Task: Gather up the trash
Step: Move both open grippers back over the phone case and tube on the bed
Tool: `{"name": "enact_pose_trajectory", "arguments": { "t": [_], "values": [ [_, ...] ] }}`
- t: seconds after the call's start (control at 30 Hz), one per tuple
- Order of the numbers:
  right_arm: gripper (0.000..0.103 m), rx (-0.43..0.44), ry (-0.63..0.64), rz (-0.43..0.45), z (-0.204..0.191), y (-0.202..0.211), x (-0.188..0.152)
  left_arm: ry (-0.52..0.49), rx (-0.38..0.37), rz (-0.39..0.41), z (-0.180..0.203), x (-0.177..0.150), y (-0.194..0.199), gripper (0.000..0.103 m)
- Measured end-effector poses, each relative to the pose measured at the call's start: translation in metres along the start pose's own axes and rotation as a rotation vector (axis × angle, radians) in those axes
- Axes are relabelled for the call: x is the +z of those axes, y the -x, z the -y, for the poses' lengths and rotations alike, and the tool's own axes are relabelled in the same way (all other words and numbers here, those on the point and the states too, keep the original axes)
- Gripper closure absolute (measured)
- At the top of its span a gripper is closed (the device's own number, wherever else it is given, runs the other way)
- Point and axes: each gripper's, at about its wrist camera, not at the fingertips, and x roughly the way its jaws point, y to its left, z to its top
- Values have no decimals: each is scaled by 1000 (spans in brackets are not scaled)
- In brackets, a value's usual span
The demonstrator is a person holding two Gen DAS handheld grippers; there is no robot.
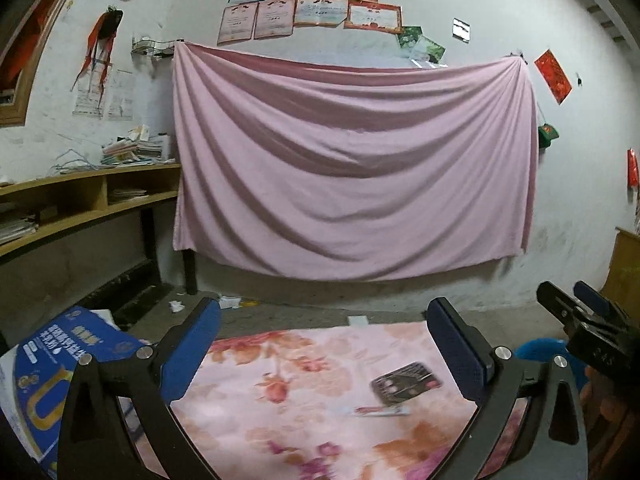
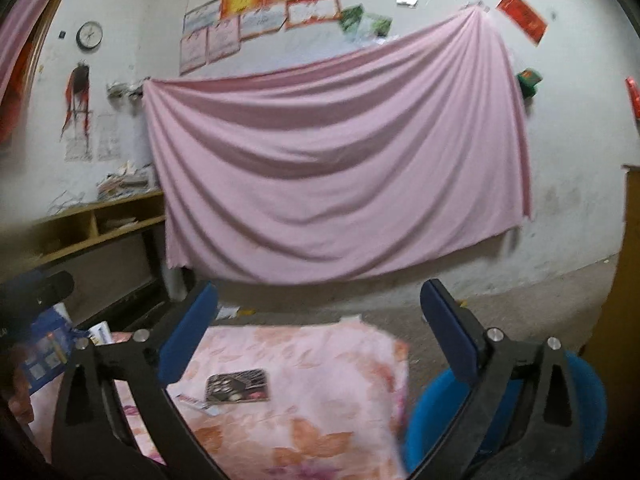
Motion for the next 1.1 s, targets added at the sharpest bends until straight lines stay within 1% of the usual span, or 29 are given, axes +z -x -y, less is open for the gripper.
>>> {"name": "enact_pose_trajectory", "arguments": {
  "t": [0.13, 0.3, 0.37, 0.47, 0.53, 0.67, 0.77, 0.93, 1.1],
  "values": [
    [0, 20, 33, -135, -17, -29, -13, -1, 22, -45, -16, -15, -6, 2],
    [0, 21, 108, -299, -34, -64, -31, -4, 59, -169, -28, -37, -29, 2],
    [0, 21, 127, -337, -37, -71, -35, -7, 69, -211, -29, -45, -39, 2],
    [0, 30, 129, -388, -36, -79, -39, 7, 66, -308, -33, -54, -58, 2],
    [0, 37, 124, -442, -34, -90, -42, 10, 63, -357, -34, -58, -68, 2],
    [0, 62, 112, -539, -35, -111, -50, 8, 78, -486, -35, -70, -92, 2],
    [0, 89, 104, -585, -41, -124, -55, 36, 76, -553, -42, -76, -103, 2],
    [0, 110, 156, -657, -57, -137, -67, 66, 64, -611, -47, -82, -112, 2],
    [0, 124, 198, -713, -67, -146, -75, 70, 65, -630, -49, -80, -116, 2]
  ]
}}
